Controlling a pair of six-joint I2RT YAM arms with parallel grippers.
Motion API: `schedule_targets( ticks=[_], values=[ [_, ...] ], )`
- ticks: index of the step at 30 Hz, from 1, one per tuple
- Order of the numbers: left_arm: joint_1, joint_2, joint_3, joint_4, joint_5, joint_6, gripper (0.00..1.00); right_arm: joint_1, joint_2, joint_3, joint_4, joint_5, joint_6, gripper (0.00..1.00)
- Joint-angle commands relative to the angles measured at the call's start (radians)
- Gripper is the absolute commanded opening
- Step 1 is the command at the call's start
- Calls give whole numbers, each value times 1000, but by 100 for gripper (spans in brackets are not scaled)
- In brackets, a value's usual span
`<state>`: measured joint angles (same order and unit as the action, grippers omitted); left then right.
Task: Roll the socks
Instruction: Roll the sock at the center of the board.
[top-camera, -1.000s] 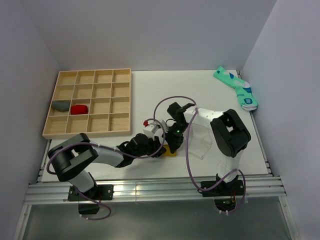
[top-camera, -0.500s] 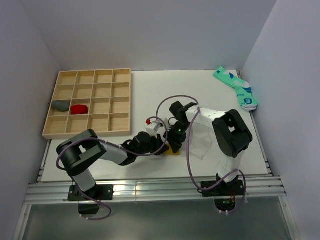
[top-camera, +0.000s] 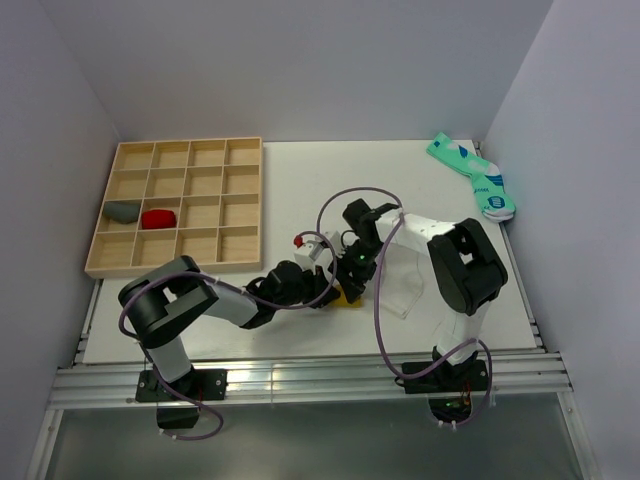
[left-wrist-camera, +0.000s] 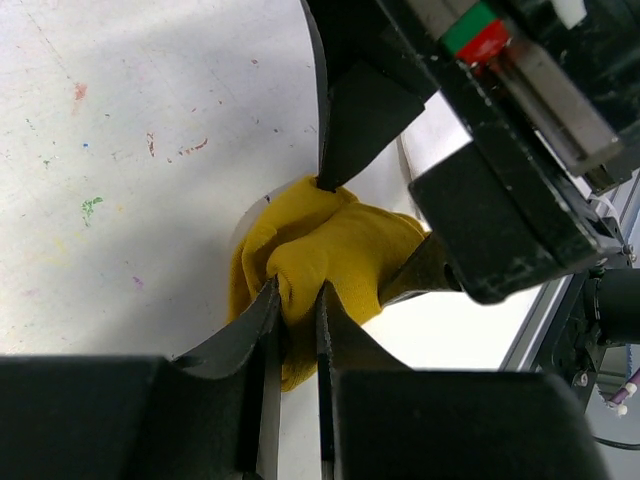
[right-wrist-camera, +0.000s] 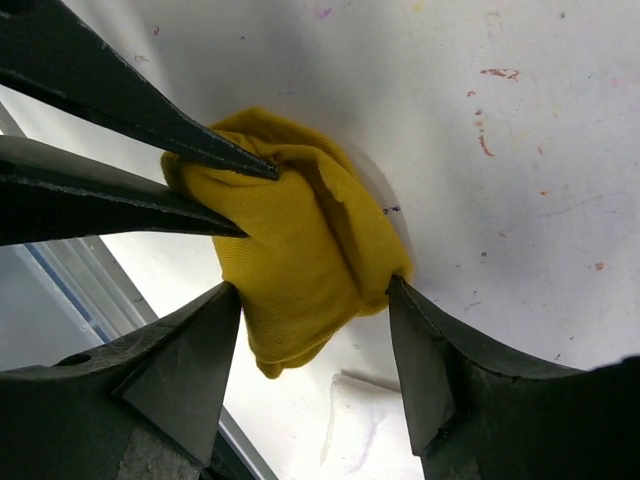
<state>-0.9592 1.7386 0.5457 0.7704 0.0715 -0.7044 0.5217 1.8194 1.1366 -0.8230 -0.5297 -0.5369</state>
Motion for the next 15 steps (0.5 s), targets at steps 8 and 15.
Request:
schedule_targets(
  ticks=[8,15],
  values=[
    [0,58,-3,-145,39,5,0,-20,-29,-14,127,77,11,72],
    [0,68,11,-146,44,2,0,-25,-31,-14,130,79,17,74]
  ],
)
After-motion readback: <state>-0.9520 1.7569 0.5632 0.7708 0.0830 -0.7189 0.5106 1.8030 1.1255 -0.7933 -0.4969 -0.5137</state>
